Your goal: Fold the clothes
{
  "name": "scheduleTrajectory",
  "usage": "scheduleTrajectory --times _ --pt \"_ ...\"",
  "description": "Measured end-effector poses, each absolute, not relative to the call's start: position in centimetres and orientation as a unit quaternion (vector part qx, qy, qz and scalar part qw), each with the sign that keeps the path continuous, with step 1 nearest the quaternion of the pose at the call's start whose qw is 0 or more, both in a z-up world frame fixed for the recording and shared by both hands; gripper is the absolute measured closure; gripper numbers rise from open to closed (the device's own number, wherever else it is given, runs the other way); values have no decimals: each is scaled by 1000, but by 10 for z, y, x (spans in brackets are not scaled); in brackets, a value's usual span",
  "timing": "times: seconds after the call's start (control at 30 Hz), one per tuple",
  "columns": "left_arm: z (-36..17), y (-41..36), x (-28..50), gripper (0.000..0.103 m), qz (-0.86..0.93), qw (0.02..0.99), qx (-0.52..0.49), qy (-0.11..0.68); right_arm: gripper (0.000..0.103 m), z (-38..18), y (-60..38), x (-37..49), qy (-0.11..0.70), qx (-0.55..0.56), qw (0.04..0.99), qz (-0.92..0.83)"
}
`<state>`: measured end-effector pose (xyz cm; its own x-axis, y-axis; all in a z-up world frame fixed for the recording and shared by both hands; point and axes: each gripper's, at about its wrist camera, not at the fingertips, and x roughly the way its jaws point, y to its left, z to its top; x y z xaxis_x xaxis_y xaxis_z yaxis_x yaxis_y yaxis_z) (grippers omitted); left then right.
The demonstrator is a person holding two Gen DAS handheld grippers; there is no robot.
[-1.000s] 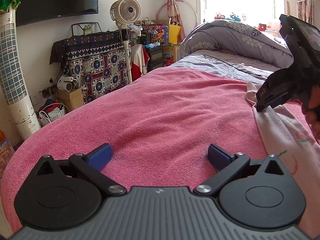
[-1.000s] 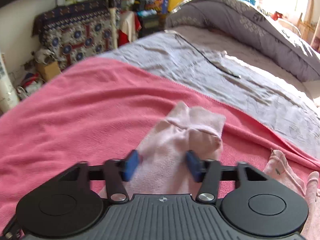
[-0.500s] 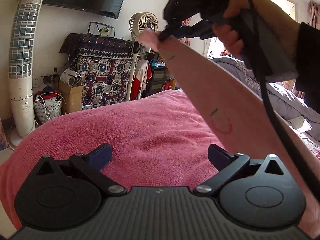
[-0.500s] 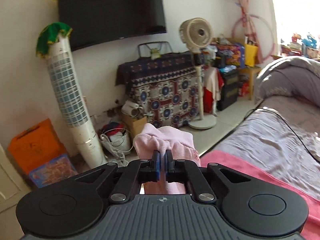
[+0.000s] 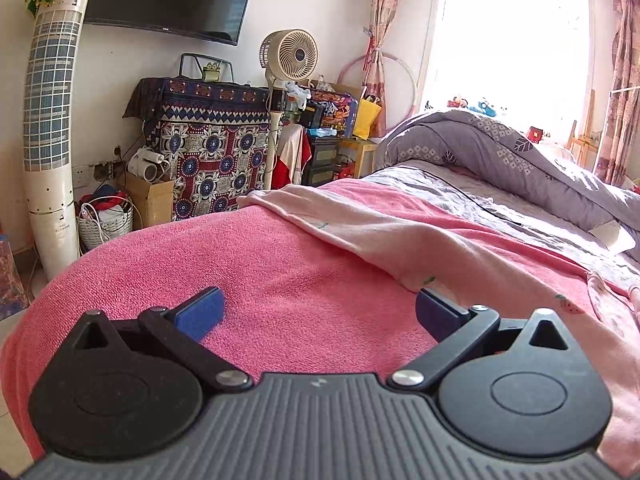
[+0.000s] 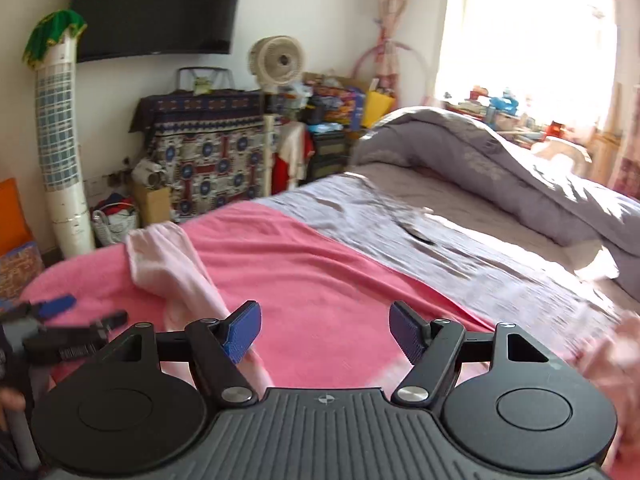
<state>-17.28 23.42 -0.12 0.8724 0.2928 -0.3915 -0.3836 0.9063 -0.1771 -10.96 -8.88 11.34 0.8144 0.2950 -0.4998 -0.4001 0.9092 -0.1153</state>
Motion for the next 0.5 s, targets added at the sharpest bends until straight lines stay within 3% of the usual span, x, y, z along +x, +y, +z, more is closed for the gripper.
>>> scheduleTrajectory --times 0.2,0.5 --pt "11 189 -207 0 159 962 -100 200 32 39 -232 -244 278 -42 959 30" --pt "16 40 -263 0 20 974 65 217 34 -8 -200 -298 223 -80 970 50"
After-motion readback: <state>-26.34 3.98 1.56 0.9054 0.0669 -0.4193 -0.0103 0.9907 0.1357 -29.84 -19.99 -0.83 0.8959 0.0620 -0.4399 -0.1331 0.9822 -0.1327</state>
